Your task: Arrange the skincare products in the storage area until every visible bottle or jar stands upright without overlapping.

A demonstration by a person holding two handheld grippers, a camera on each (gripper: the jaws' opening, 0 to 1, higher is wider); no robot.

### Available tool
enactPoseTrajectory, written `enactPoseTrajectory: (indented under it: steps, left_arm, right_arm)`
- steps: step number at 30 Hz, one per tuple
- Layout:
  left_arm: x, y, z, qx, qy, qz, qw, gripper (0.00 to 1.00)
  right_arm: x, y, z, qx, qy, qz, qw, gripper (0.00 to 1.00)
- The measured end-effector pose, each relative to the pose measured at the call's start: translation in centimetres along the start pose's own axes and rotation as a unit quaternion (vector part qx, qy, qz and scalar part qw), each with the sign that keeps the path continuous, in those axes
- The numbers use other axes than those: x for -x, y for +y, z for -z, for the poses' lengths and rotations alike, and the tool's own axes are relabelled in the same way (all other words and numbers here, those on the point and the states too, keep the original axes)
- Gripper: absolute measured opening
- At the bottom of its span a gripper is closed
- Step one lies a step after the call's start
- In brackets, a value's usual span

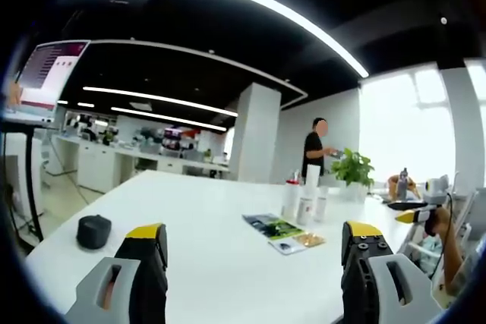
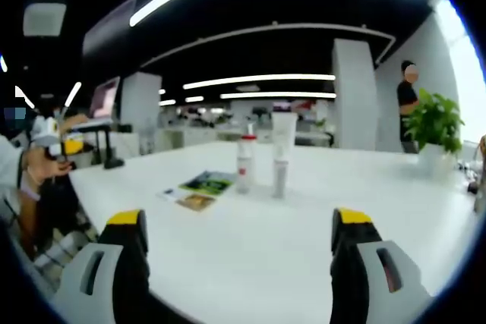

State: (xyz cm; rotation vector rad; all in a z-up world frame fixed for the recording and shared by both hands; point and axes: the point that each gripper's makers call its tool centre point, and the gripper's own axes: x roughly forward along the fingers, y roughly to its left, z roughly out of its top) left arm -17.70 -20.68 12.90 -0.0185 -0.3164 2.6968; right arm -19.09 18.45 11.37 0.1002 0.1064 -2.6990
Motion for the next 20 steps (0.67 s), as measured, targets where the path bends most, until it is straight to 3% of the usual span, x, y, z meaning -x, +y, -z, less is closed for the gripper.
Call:
enactPoseTrajectory:
  steps: [20]
  left_arm:
    - [-0.03, -0.01, 0.16, 0.0, 0.002, 0.0, 1.0, 0.98]
  right_arm:
    - [0.02, 0.01, 0.1, -0.003, -0.001, -0.002, 1.0, 1.0]
